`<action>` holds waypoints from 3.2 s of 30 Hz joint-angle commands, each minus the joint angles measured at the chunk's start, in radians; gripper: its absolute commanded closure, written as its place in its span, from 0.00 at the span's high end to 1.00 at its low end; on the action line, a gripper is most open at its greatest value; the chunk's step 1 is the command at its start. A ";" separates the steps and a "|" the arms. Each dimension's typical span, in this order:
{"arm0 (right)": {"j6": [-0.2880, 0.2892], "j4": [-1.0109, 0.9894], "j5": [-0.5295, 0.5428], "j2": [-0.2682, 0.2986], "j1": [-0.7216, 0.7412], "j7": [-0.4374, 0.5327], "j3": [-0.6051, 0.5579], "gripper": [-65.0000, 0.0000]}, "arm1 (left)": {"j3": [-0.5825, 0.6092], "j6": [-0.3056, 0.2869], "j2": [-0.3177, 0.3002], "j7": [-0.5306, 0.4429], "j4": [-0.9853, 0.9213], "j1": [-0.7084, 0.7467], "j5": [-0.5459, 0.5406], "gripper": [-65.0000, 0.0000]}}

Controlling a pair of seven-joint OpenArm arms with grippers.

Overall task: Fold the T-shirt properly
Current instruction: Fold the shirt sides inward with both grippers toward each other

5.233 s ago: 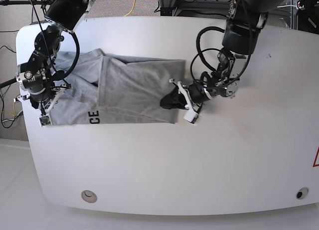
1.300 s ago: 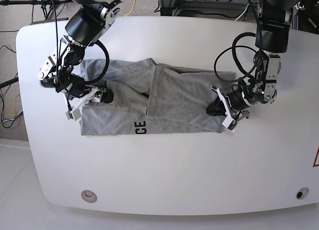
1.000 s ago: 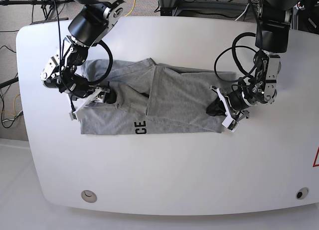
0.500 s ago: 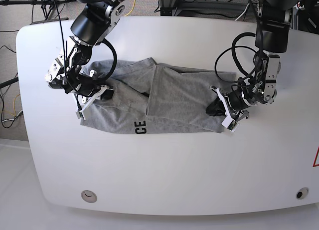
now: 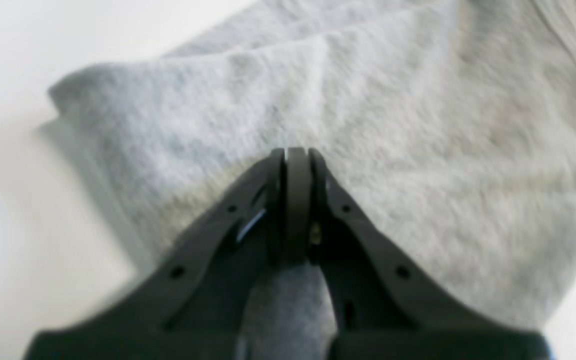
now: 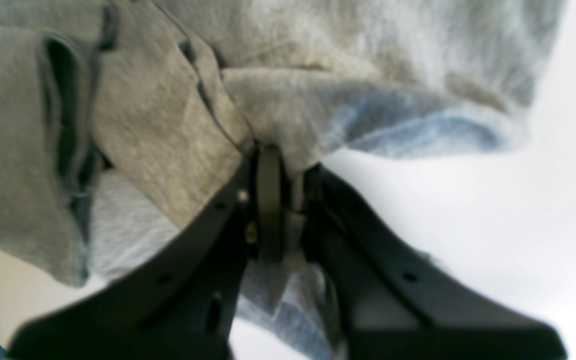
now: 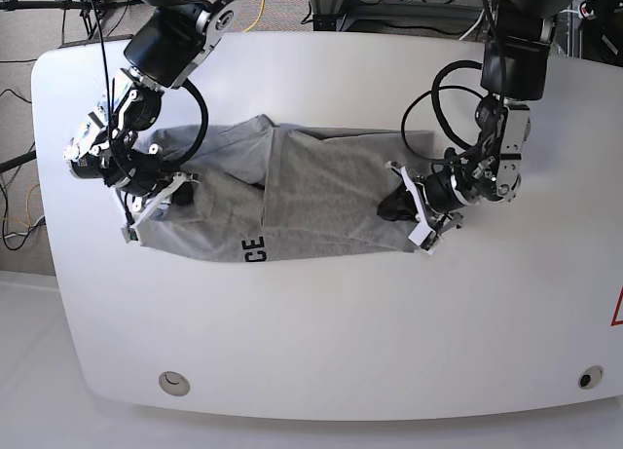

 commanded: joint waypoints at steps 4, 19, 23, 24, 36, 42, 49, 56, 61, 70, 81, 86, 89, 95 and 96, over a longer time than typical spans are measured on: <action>0.002 0.102 0.044 -0.007 0.021 -0.054 -0.004 0.00 | -0.009 -0.001 0.030 -0.002 0.022 -0.018 0.002 0.00; 0.002 0.199 0.331 -0.043 -0.004 -0.069 -0.079 0.00 | -0.009 -0.001 0.069 0.018 0.021 -0.015 0.000 0.00; 0.002 0.208 0.420 -0.049 -0.011 -0.069 -0.147 0.00 | -0.009 -0.001 0.069 0.018 0.021 -0.013 0.000 0.00; 0.002 0.208 0.433 -0.052 -0.011 -0.069 -0.158 0.00 | -0.009 -0.001 0.069 0.018 0.021 -0.013 0.000 0.00; -0.024 0.201 0.446 -0.130 -0.025 -0.069 -0.288 0.00 | -0.009 -0.001 0.069 0.018 0.021 -0.015 0.000 0.00; -0.025 0.193 0.443 -0.133 -0.043 -0.069 -0.378 0.00 | -0.009 -0.001 0.070 0.018 0.021 -0.015 -0.003 0.00; -0.027 0.098 0.443 -0.133 -0.054 -0.014 -0.498 0.00 | -0.007 -0.001 0.078 0.018 0.021 -0.016 -0.003 0.00; -0.027 -0.020 0.445 -0.133 -0.053 0.055 -0.592 0.00 | -0.009 -0.001 0.095 0.018 0.021 -0.016 0.002 0.00; -0.027 -0.102 0.440 -0.133 -0.046 0.129 -0.675 0.00 | -0.009 -0.001 0.095 0.018 0.021 -0.016 0.002 0.00; -0.027 -0.252 0.440 -0.133 0.003 0.149 -0.724 0.08 | -0.012 -0.001 0.090 0.019 0.087 -0.013 -0.003 0.00; -0.027 -0.258 0.440 -0.130 0.003 0.149 -0.724 0.75 | -0.170 -0.001 0.076 0.090 0.177 -0.023 -0.003 0.00; -0.027 -0.257 0.440 -0.127 0.003 0.149 -0.724 0.83 | -0.202 -0.001 0.086 0.097 0.177 -0.050 -0.003 0.00; -0.027 -0.257 0.440 -0.127 0.003 0.149 -0.724 0.83 | -0.202 -0.001 0.084 0.099 0.185 -0.058 -0.003 0.00; -0.027 -0.257 0.440 -0.127 0.003 0.149 -0.724 0.83 | -0.248 -0.001 0.084 0.105 0.234 -0.059 0.002 0.00; -0.027 -0.257 0.442 -0.127 0.003 0.149 -0.724 0.83 | -0.254 -0.001 0.084 0.107 0.237 -0.059 0.002 0.00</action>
